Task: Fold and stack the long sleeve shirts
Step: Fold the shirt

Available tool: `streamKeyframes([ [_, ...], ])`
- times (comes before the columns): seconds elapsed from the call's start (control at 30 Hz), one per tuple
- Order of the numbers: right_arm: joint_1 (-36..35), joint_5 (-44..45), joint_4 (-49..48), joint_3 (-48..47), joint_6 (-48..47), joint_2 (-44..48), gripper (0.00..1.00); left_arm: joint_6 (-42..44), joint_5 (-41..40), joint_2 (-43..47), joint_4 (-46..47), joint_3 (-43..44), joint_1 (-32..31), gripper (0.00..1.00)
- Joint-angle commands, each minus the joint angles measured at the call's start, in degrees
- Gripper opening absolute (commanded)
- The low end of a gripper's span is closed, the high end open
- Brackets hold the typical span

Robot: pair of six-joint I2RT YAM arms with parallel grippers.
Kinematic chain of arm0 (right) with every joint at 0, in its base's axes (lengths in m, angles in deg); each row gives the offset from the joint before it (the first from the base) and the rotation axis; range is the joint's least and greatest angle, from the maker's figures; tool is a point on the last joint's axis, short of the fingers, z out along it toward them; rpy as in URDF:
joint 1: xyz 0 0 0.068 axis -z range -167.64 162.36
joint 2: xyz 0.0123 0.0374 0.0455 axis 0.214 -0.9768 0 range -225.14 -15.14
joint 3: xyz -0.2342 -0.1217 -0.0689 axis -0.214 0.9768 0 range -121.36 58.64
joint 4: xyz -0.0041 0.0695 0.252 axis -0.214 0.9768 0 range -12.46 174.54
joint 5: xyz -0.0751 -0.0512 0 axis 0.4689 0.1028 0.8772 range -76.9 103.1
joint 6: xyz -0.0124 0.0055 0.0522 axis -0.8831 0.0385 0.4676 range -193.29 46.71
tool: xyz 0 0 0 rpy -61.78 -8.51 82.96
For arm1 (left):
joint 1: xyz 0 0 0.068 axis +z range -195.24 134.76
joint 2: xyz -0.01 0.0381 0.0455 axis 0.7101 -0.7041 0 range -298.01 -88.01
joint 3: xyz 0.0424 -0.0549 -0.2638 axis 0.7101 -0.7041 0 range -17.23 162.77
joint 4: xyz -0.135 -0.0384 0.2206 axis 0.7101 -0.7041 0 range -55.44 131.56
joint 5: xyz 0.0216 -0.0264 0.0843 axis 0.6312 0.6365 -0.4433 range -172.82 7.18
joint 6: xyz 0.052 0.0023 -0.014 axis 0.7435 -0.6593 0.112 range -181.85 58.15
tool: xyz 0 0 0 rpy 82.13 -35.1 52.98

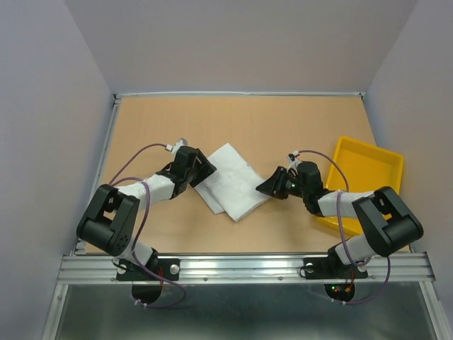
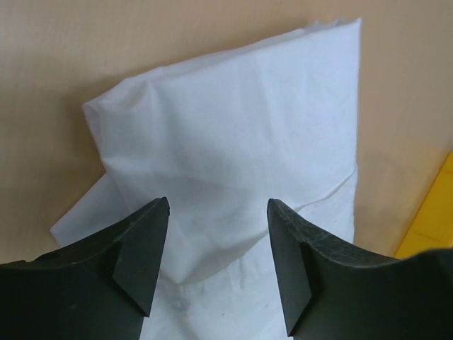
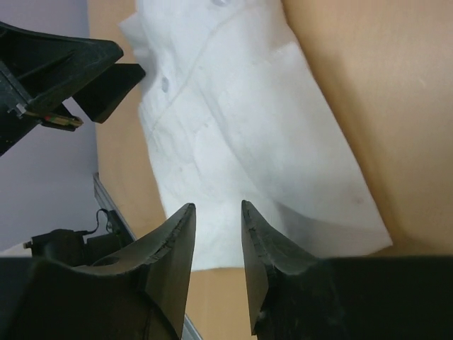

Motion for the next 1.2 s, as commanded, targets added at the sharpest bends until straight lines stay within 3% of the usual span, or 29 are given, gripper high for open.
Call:
streamKeyframes([
  [0.0, 0.26, -1.39, 4.11, -8.55, -3.17, 3.12, 0.39, 7.3, -1.23, 1.85, -2.16, 9.4, 0.31, 0.71],
  [0.17, 0.26, -2.09, 2.81, -17.42, -1.94, -2.23, 0.41, 11.96, 4.48, -7.88, -1.81, 22.66, 0.31, 0.72],
  [0.33, 0.26, -1.74, -1.59, -21.04, -0.1, -12.66, 0.41, 12.75, 9.23, -16.95, 2.76, 28.13, 0.31, 0.63],
  [0.43, 0.35, -1.74, -7.73, -19.65, 2.26, -19.0, 0.4, 13.89, 9.94, -24.06, 4.78, 30.77, 0.57, 0.61],
  [0.67, 3.59, -1.57, -15.56, -12.88, 1.14, -25.26, 0.4, 12.93, 10.46, -30.14, 8.3, 31.57, 4.08, 0.6],
  [0.9, 5.62, -5.51, -14.87, -9.27, -2.12, -18.94, 0.41, 13.72, 12.14, -26.56, 9.18, 29.11, 7.07, 0.6],
  [1.17, 2.72, -10.44, -7.67, -11.29, -3.17, -6.04, 0.43, 11.61, 8.8, -8.47, 9.88, 17.95, 6.81, 0.63],
])
